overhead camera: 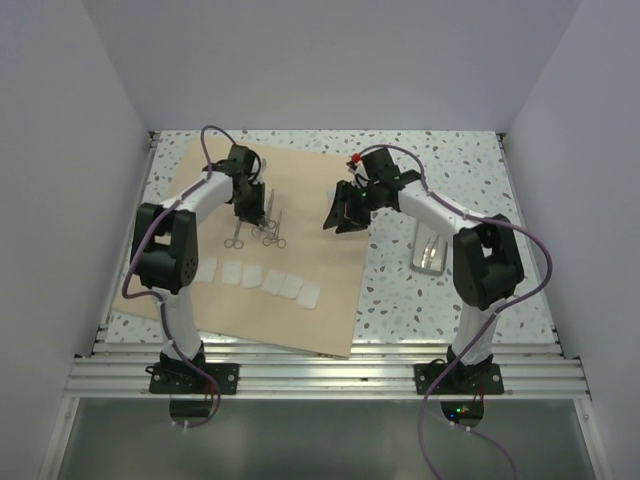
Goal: Prepare the surgical pack
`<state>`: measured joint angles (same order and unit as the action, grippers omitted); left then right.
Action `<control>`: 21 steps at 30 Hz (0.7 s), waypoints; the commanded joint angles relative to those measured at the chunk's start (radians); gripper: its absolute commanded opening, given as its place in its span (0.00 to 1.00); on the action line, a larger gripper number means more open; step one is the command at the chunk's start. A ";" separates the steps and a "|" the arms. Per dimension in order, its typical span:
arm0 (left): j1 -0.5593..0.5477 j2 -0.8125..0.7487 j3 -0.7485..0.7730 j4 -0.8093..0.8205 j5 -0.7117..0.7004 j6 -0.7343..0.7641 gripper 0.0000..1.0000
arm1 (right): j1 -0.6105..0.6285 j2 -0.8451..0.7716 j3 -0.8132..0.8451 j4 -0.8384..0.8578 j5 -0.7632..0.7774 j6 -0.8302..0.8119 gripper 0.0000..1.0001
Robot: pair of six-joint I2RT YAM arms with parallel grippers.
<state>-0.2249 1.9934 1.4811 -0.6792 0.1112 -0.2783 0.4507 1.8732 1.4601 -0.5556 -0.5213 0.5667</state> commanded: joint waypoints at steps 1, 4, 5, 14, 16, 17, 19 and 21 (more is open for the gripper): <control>-0.001 -0.087 0.022 -0.023 0.061 -0.022 0.00 | 0.002 0.024 0.028 0.089 -0.046 0.079 0.48; -0.001 -0.091 0.007 -0.023 0.082 -0.028 0.00 | 0.005 0.058 0.023 0.164 -0.074 0.174 0.48; 0.001 -0.093 -0.004 -0.017 0.091 -0.030 0.00 | 0.006 0.066 0.022 0.192 -0.085 0.206 0.48; -0.001 -0.047 0.039 -0.010 0.085 -0.056 0.23 | 0.014 0.119 0.126 0.180 -0.063 0.254 0.48; -0.002 -0.028 0.056 -0.003 0.097 -0.084 0.37 | 0.016 0.118 0.134 0.132 -0.056 0.211 0.48; -0.004 -0.022 0.062 0.004 0.102 -0.091 0.44 | 0.016 0.115 0.129 0.122 -0.052 0.202 0.48; -0.005 -0.001 0.090 0.007 0.093 -0.123 0.45 | 0.014 0.100 0.105 0.109 -0.042 0.179 0.48; -0.005 0.027 0.111 0.009 0.087 -0.156 0.46 | 0.016 0.086 0.091 0.091 -0.029 0.150 0.48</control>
<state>-0.2253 1.9892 1.5322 -0.6758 0.1871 -0.3729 0.4641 2.0159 1.5494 -0.4118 -0.5735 0.7677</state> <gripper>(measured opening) 0.454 0.482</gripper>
